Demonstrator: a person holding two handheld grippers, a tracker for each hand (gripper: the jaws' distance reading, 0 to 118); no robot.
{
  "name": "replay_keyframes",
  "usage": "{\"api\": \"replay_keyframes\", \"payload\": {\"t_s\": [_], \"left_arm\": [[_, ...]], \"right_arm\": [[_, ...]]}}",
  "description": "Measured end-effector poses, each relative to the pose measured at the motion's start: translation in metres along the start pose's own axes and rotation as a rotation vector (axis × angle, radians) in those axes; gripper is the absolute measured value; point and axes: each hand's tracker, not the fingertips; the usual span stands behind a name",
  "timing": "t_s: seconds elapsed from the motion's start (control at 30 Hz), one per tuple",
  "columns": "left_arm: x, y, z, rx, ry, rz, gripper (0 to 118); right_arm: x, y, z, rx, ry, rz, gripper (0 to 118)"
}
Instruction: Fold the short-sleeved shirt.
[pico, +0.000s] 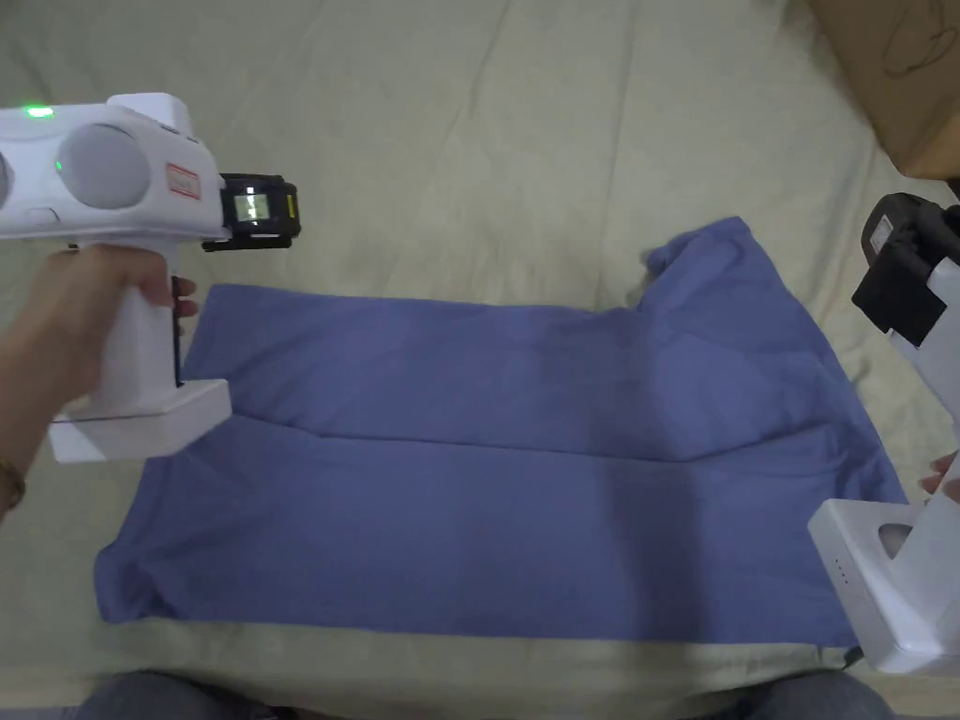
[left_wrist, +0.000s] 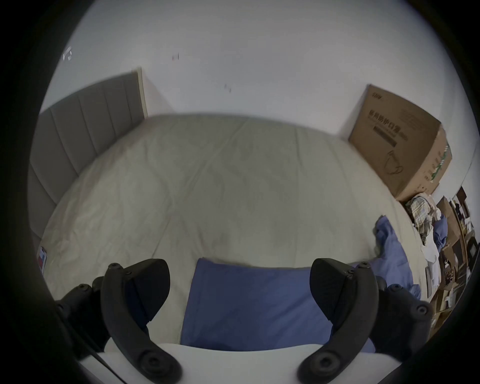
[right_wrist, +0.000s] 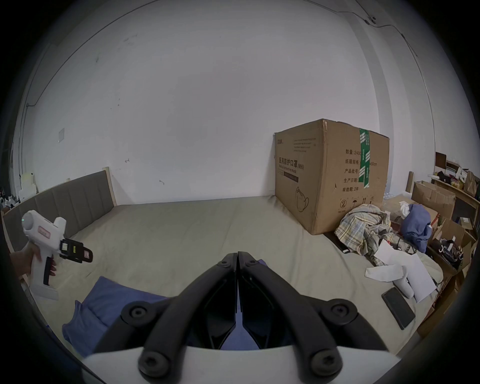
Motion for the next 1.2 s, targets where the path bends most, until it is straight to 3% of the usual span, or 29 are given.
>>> {"api": "replay_keyframes", "payload": {"t_s": [0.23, 0.3, 0.37, 0.5, 0.57, 0.73, 0.87, 0.9, 0.93, 1.0, 1.03, 1.13, 1.2], "left_arm": [[-0.027, 0.008, -0.086, -0.301, 0.124, 0.007, 112], [-0.034, 0.008, -0.101, -0.300, 0.126, 0.017, 105], [-0.040, 0.008, -0.112, -0.303, 0.137, 0.027, 81], [-0.047, 0.006, -0.125, -0.336, 0.085, 0.042, 13], [-0.045, 0.004, -0.125, -0.326, 0.073, 0.054, 2], [-0.039, 0.003, -0.107, -0.245, 0.068, 0.014, 0], [-0.032, 0.003, -0.064, -0.124, 0.027, 0.000, 0], [-0.032, 0.003, -0.057, -0.115, 0.022, 0.005, 0], [-0.032, 0.003, -0.049, -0.103, 0.012, 0.008, 0], [-0.033, 0.003, -0.038, -0.083, -0.004, 0.017, 0], [-0.034, 0.003, -0.033, -0.074, -0.010, 0.025, 0], [-0.026, -0.004, -0.017, -0.070, -0.024, 0.044, 0], [-0.026, -0.006, -0.015, -0.074, -0.021, 0.055, 0]], "right_arm": [[0.006, -0.010, -0.017, -0.042, -0.024, -0.019, 0], [0.006, -0.014, -0.018, -0.057, -0.029, -0.004, 0], [0.006, -0.017, -0.017, -0.067, -0.033, 0.019, 0], [0.008, -0.023, -0.020, -0.092, -0.044, 0.020, 0], [0.008, -0.025, -0.023, -0.104, -0.046, 0.019, 0], [0.013, -0.017, -0.030, -0.136, -0.041, 0.016, 0], [0.027, 0.011, -0.050, -0.288, -0.054, 0.036, 1], [0.030, 0.010, -0.056, -0.347, -0.063, 0.032, 11], [0.038, 0.013, -0.069, -0.415, -0.044, 0.012, 33], [0.052, 0.011, -0.094, -0.535, -0.024, -0.019, 101], [0.057, 0.008, -0.107, -0.610, -0.049, -0.019, 114], [0.063, -0.013, -0.141, -0.729, -0.138, 0.120, 116], [0.069, -0.032, -0.160, -0.798, -0.190, 0.131, 116]]}}
